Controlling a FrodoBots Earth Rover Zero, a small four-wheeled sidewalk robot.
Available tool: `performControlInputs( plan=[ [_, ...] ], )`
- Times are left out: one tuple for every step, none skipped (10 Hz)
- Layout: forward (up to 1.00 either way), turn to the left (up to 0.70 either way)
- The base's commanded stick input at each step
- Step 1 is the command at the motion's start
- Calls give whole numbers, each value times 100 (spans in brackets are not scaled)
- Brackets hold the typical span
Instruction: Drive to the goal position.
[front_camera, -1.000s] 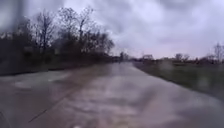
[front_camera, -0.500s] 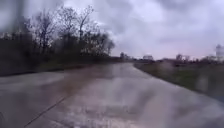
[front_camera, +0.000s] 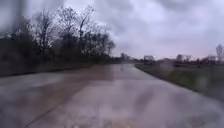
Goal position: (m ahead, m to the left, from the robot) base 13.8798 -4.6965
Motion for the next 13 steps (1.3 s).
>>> performControlInputs(
  plan=[
    [70, 0],
    [70, 0],
    [70, 0],
    [70, 0],
    [70, 0],
    [70, 0],
    [70, 0],
    [70, 0],
    [70, 0],
    [70, 0],
    [70, 0],
    [70, 0],
    [70, 0]
  ],
)
